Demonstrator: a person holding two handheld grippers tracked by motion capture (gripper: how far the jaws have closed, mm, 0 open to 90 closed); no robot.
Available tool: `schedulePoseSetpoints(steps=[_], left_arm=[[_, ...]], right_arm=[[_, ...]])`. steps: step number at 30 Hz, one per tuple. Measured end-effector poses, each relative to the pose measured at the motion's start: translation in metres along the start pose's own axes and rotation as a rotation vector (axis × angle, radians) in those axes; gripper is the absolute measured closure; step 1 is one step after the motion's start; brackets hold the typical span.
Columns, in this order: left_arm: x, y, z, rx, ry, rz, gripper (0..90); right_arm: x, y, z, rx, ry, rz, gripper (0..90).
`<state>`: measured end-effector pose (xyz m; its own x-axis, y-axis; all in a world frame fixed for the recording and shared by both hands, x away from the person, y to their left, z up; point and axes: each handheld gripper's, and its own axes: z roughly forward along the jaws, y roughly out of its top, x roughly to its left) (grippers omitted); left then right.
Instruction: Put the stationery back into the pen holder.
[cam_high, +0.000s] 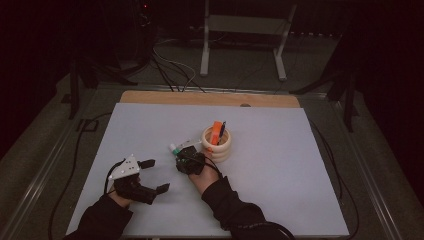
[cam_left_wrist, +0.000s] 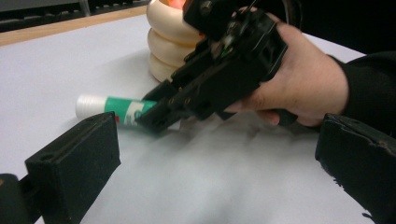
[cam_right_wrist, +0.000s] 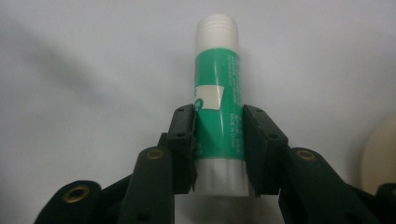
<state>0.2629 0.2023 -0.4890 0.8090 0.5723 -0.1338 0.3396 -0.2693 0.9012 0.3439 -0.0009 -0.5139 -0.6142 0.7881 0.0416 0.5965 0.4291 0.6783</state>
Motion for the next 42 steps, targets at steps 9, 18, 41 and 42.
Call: schedulePoseSetpoints(steps=[9,18,41,42], left_arm=[[-0.001,0.001,0.0,-0.001,-0.001,-0.004,0.4],[-0.002,0.002,0.0,-0.001,-0.006,-0.002,0.4],[-0.007,0.006,0.005,0.03,-0.03,-0.007,0.4],[-0.007,0.006,0.005,0.032,-0.031,-0.005,0.4]], right_arm=[[0.005,-0.001,-0.017,-0.026,0.028,-0.038,65.5],[0.0,-0.006,-0.036,-0.039,0.055,-0.056,65.4],[-0.015,-0.033,-0.082,-0.084,0.078,-0.071,65.4],[-0.016,-0.034,-0.084,-0.085,0.075,-0.071,65.4]])
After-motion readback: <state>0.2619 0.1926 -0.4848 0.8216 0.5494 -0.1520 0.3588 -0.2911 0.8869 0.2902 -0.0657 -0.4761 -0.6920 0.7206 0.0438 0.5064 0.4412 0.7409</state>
